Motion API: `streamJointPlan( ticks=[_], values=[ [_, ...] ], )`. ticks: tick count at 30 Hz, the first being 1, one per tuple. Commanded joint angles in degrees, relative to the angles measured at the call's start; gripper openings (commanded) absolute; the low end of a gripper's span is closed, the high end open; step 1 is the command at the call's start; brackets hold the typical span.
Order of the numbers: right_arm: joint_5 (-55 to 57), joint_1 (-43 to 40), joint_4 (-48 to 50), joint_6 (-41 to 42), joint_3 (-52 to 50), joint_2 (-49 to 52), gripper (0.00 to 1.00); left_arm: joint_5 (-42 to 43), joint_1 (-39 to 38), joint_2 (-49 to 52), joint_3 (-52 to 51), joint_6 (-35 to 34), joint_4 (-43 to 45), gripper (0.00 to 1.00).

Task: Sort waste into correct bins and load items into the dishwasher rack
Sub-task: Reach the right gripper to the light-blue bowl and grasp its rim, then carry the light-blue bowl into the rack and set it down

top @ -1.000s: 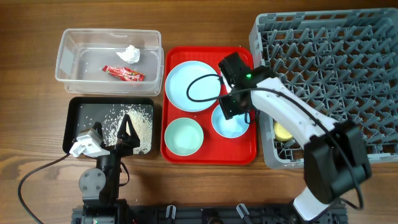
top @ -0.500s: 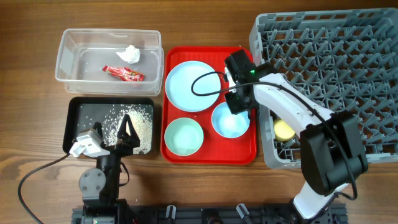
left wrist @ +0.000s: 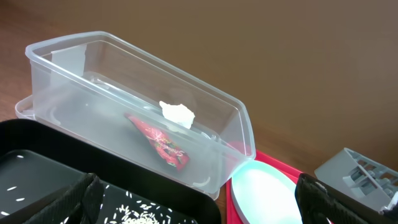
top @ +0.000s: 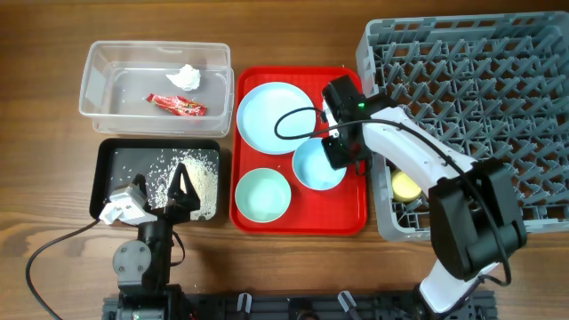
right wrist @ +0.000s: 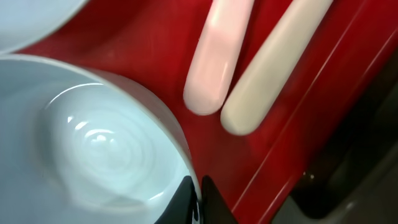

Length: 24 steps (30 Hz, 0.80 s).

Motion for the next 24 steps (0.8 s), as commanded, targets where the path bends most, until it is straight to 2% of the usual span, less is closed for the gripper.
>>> streamJointPlan(
  ticks=[1,5,9,14,18,20,24],
  values=[
    [0.44,0.07,-1.33,0.20,0.09,-5.79,0.04,0.50,0.26,-0.37,-0.37,0.28,0.17,1.00],
    [0.96,0.07,-0.28,0.26,0.09,-14.08,0.04,0.50,0.26,-0.37,-0.37,0.28,0.17,1.00],
    [10.27,0.07,1.62,6.62,0.09,-24.63,0.04,0.50,0.26,-0.37,-0.37,0.28,0.17,1.00],
    [39.67,-0.22,-0.66,20.98,0.07,-33.11,0.04,0.50,0.26,-0.37,-0.37,0.28,0.17,1.00],
    [51.82,-2.73,-4.11,26.23,0.04,-33.94,0.04,0.50,0.26,-0.37,-0.37,0.28,0.17,1.00],
    [57.61,-8.35,-6.54,29.20,-0.04,-32.00,0.04,0.50,0.26,-0.37,-0.37,0.28,0.17,1.00],
    [60.67,-13.70,-5.03,27.93,-0.07,-27.91,0.04,0.50,0.26,-0.37,-0.37,0.28,0.17,1.00]
  ],
)
